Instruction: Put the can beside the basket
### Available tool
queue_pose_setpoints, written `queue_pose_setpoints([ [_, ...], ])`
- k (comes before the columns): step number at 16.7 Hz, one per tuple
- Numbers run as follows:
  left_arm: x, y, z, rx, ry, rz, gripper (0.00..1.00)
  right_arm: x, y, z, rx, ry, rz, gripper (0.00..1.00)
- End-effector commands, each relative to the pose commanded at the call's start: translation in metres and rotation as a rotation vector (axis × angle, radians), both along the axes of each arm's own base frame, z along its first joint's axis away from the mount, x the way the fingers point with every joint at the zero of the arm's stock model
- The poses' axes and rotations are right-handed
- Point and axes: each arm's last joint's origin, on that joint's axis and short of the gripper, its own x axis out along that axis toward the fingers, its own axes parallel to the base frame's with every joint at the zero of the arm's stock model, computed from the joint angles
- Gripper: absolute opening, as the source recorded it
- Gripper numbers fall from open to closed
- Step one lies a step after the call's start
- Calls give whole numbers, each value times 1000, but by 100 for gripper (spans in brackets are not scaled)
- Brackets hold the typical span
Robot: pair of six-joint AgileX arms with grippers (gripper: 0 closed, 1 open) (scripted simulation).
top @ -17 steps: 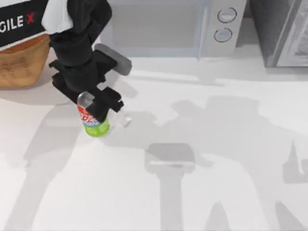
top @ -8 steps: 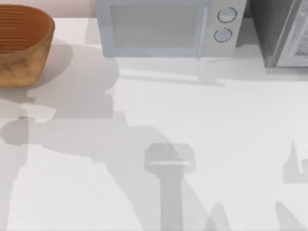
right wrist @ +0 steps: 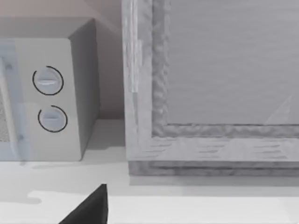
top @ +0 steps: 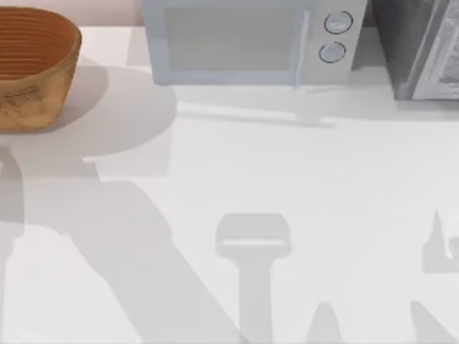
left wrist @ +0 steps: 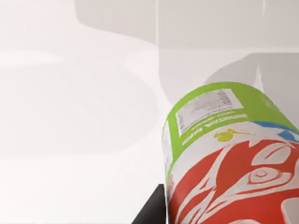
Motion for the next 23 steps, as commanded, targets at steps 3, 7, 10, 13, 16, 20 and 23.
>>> queue_pose_setpoints([
  [3,-5,0,12,-9,-22,-13,0,0,0,0,0,0,0,100],
  [7,-11,10,4,-2,-5,2,0,0,0,0,0,0,0,100],
  [10,-4,4,-8,-1,9,3,0,0,0,0,0,0,0,100],
  [13,0,0,-8,0,0,0,0,0,0,0,0,0,0,100],
  [16,0,0,-8,0,0,0,8,0,0,0,0,0,0,100],
  [20,0,0,-8,0,0,0,38,0,0,0,0,0,0,100],
  [23,0,0,-8,0,0,0,60,0,0,0,0,0,0,100],
])
